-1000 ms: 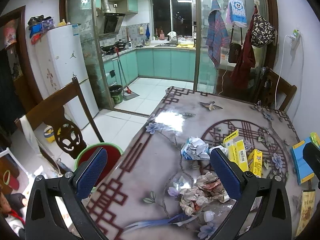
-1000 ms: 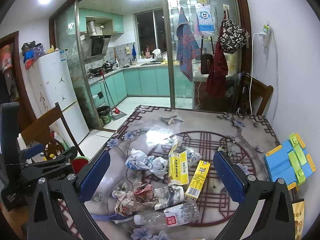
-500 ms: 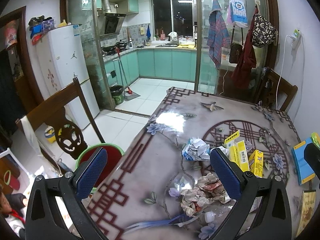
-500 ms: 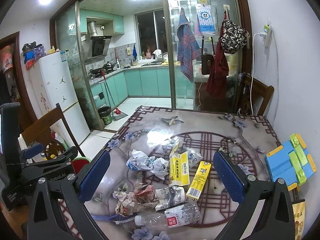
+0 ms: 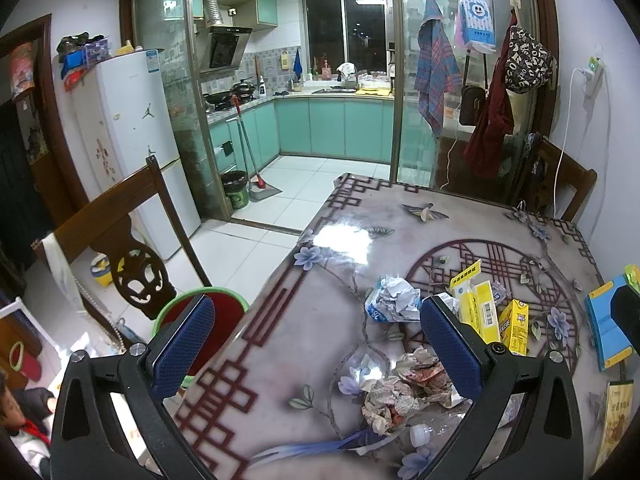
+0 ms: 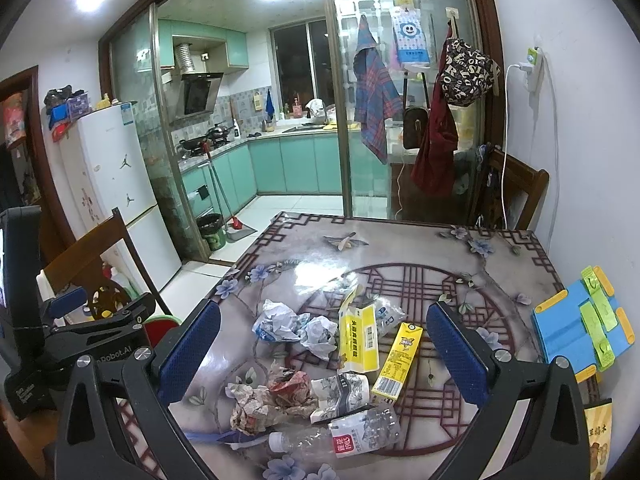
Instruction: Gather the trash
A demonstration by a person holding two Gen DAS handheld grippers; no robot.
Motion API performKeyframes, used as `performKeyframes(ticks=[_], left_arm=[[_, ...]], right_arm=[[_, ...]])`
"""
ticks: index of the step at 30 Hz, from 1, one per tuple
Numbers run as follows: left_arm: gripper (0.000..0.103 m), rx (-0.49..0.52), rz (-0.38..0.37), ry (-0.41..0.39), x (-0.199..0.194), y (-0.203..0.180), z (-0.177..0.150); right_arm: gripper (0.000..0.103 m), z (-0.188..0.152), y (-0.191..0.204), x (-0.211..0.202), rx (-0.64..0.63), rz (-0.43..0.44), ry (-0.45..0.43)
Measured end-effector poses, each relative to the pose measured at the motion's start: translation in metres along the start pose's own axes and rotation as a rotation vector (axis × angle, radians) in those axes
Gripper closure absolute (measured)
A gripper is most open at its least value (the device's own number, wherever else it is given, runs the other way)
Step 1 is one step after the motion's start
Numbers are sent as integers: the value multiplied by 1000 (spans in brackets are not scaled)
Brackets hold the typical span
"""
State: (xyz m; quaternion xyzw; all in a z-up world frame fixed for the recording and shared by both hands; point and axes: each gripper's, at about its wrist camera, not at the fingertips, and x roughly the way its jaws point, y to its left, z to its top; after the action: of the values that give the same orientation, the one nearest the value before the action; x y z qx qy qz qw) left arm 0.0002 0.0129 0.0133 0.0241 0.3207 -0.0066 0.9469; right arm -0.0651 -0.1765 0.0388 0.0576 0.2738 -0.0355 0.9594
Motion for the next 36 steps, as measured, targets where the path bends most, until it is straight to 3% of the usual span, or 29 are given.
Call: performKeyframes(ticks=[18,22,26,33,36], left_arm=[[0,4,-2,20,9,-6,0],[0,-10,-68,47,15,-8,-1],[0,17,-87,123,30,-10,-13],[0,70,-242,278,55,-5,-64],[0,39,-285,337,65,-2,-77]], right_arm=[[0,-12,-22,14,54,-27,38],[0,-19,-23,24,29,-40,31],[0,-43,-34,56,29,-60,211],[0,-106,-42,106,-68,17,567],[0,-128,-58,127,48,76,647]])
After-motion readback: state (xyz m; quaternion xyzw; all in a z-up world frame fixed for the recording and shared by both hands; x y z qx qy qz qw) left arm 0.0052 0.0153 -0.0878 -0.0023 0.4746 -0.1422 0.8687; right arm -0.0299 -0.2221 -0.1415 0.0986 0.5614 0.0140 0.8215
